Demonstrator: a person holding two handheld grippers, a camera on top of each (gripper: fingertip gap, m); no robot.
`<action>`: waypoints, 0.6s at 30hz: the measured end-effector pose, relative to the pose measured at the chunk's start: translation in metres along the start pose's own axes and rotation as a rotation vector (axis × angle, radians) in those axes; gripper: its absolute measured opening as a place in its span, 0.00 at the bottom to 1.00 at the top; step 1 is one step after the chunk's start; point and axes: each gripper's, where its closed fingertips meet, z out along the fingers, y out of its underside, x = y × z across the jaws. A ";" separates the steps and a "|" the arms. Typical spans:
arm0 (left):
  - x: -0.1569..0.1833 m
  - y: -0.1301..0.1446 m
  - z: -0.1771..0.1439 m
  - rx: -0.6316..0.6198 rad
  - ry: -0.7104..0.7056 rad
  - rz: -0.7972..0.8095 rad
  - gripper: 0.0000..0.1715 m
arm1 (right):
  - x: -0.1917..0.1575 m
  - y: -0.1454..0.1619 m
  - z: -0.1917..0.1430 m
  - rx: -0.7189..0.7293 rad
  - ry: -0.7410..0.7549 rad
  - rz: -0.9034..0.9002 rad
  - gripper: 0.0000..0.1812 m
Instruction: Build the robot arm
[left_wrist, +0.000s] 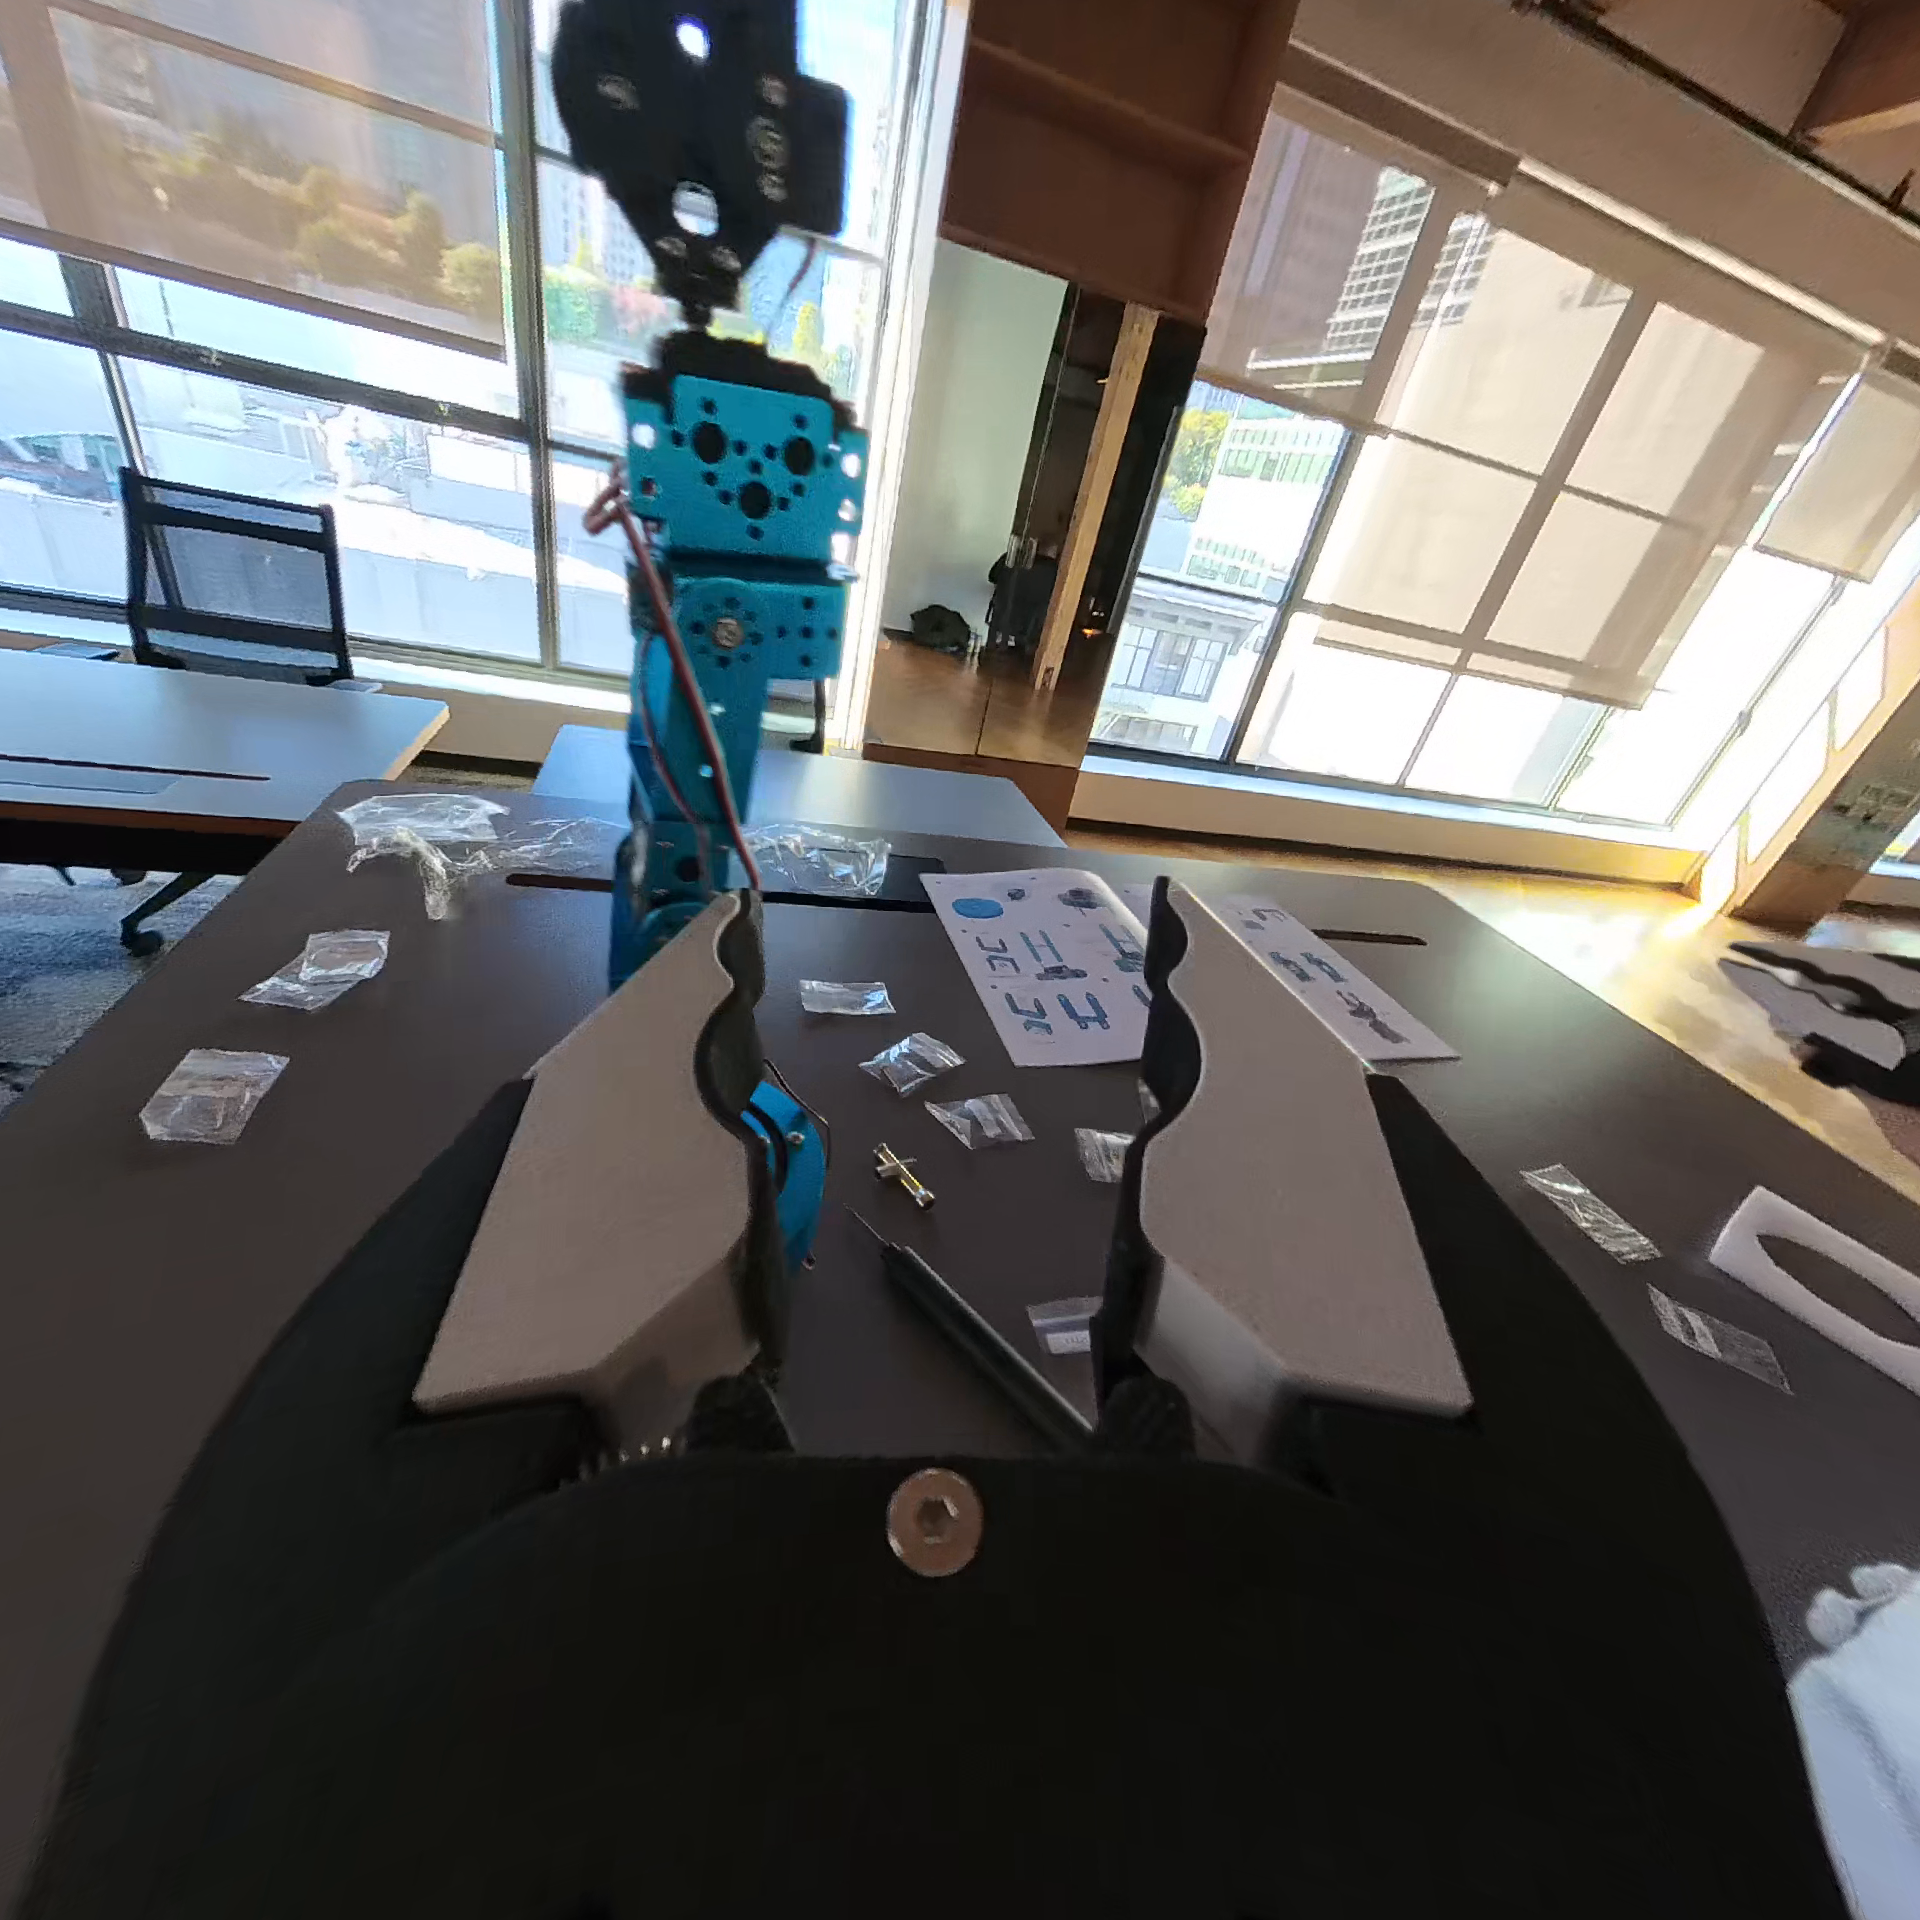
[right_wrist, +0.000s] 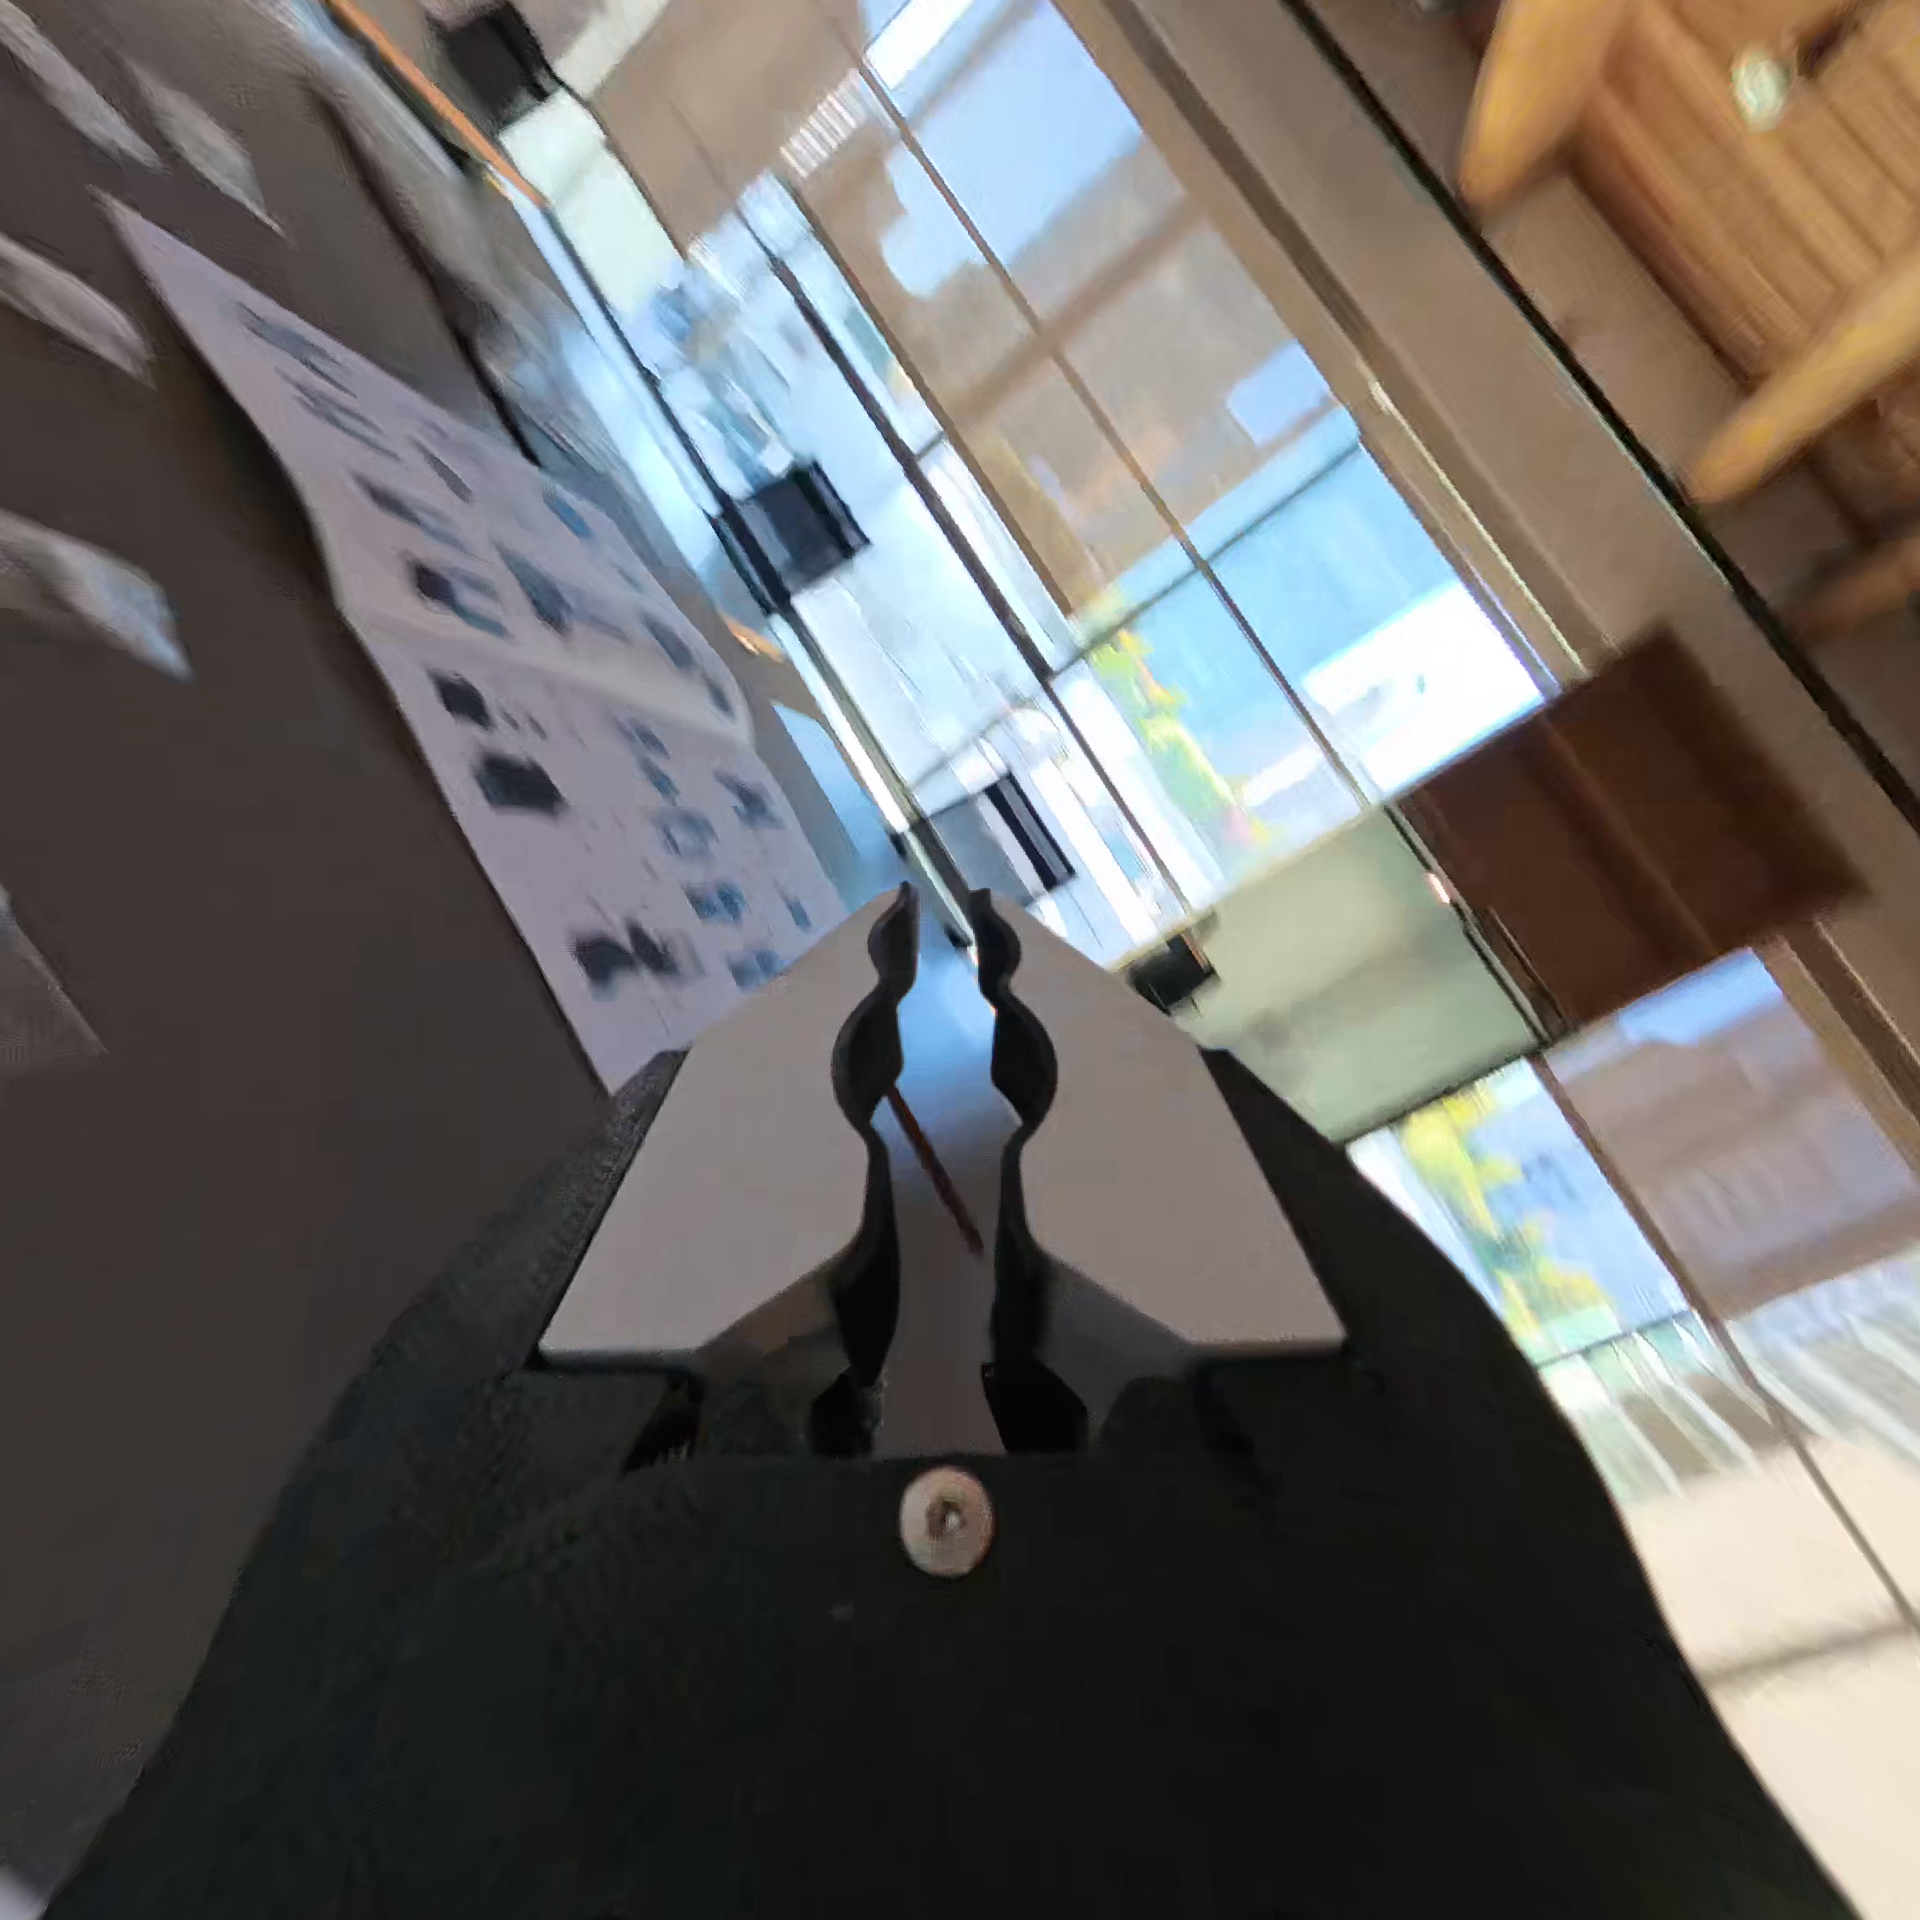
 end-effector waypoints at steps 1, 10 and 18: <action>-0.007 -0.004 0.001 0.012 0.016 -0.008 0.43 | -0.011 -0.032 0.018 0.067 -0.067 -0.008 0.05; -0.054 -0.048 0.041 0.021 0.294 0.063 0.47 | -0.111 -0.369 0.144 0.726 -0.422 -0.011 0.12; -0.060 -0.063 0.078 -0.055 0.717 0.114 0.47 | -0.139 -0.540 0.277 0.800 -0.346 -0.139 0.19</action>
